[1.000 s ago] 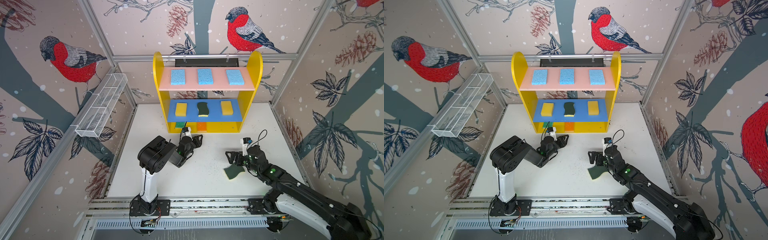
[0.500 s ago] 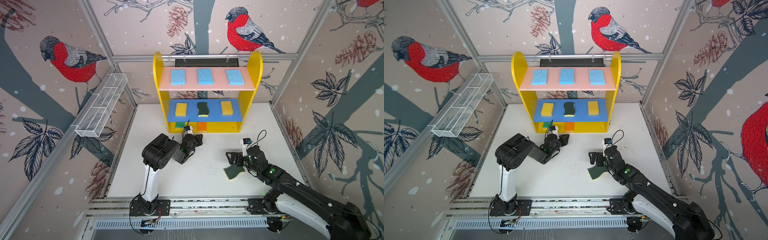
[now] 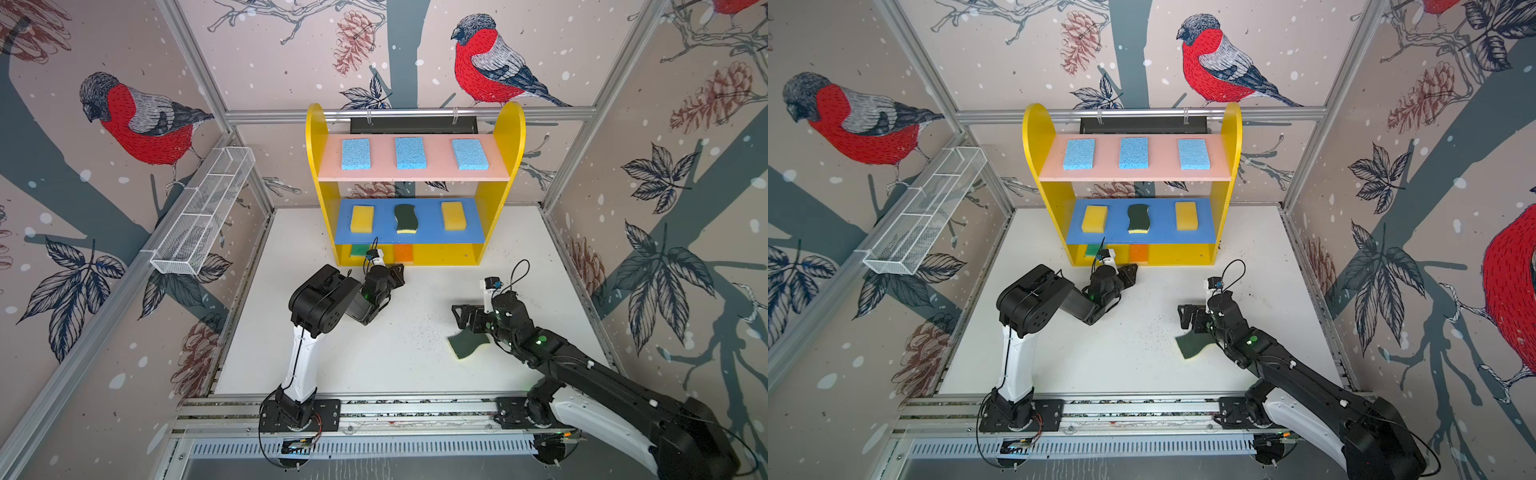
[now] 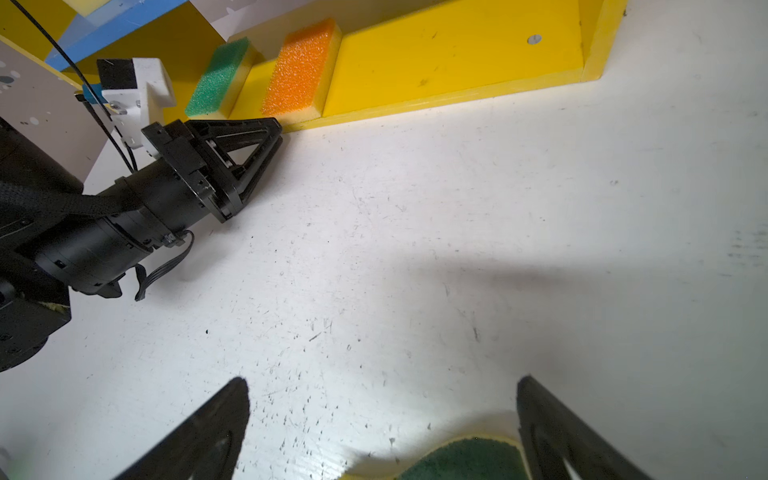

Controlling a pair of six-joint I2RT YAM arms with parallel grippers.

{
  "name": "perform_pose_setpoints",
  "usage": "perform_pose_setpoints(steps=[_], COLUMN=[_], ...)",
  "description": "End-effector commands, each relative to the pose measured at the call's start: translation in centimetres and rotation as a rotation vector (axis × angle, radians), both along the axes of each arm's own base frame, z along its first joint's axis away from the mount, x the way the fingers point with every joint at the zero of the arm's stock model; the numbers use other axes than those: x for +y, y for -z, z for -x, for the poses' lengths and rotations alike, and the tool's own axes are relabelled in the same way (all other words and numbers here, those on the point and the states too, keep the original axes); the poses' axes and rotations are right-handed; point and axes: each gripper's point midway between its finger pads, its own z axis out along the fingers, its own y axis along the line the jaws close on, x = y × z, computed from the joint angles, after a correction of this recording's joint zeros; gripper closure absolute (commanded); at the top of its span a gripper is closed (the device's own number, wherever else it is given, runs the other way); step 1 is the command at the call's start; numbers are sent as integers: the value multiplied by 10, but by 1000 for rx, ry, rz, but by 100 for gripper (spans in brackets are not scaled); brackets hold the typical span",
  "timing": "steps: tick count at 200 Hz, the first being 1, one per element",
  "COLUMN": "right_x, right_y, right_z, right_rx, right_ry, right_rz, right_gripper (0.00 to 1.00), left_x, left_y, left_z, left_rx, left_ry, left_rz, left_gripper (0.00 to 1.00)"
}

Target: Place and organize the cleaning sponges onto the shelf

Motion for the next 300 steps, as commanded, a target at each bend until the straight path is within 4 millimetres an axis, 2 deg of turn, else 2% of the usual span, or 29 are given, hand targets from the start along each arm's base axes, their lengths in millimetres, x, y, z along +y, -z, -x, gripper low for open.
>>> perform_pose_setpoints(steps=[1, 300], right_x=[2, -8], right_y=[-7, 3], right_z=[-4, -4], right_rx=[-28, -5], right_ry=[-11, 6], right_rz=[0, -3], right_gripper=[0, 0], left_x=[4, 2], left_y=[16, 29], left_z=[0, -16], left_rx=[52, 86], left_ry=[-20, -73], left_rz=[-22, -4], left_gripper=[77, 79])
